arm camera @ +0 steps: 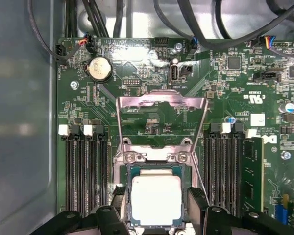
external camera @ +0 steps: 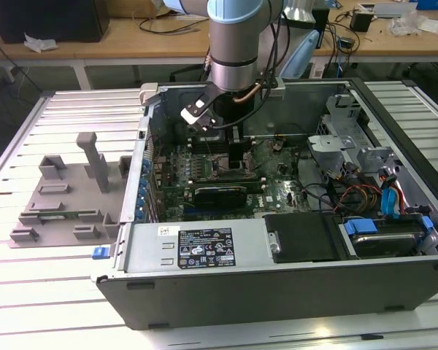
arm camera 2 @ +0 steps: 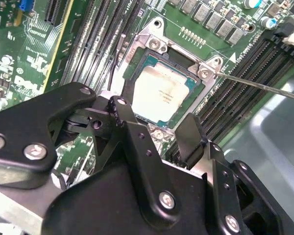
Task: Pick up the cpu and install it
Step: 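Place the cpu into insertion slot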
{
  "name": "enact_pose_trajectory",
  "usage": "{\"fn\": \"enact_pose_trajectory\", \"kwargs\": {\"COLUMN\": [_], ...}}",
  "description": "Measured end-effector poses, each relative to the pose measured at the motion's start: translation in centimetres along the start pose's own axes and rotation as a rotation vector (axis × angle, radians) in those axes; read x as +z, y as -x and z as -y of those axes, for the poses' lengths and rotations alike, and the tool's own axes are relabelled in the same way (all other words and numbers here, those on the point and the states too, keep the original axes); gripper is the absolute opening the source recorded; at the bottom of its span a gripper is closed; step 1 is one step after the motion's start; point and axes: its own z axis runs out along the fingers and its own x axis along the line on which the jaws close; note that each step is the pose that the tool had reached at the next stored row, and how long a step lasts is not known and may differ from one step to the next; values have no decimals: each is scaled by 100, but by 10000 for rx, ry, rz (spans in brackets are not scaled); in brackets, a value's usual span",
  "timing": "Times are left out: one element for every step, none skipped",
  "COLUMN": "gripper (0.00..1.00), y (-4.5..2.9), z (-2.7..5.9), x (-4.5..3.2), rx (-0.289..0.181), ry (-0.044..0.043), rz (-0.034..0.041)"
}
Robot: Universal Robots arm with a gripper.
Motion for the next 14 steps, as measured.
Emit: {"fn": "enact_pose_trajectory", "kwargs": {"gripper": [61, 61, 61, 61, 61, 61, 59, 53, 47, 40, 40, 35, 22, 16], "y": [0, 0, 0, 0, 0, 0, 0, 0, 0, 0, 0, 0, 0, 0], "z": [0, 0, 0, 0, 0, 0, 0, 0, 0, 0, 0, 0, 0, 0], "x": [-1, -1, -1, -2, -2, -2, -2, -2, -2, -2, -2, -2, -3, -3], "rx": [-1, -1, 0, 0, 0, 0, 0, 0, 0, 0, 0, 0, 0, 0], "ry": [2, 1, 1, 1, 1, 1, 1, 1, 1, 1, 0, 1, 1, 0], "rz": [-2, -1, -1, -1, -1, -1, -1, -1, 0, -1, -1, -1, -1, -1]}}
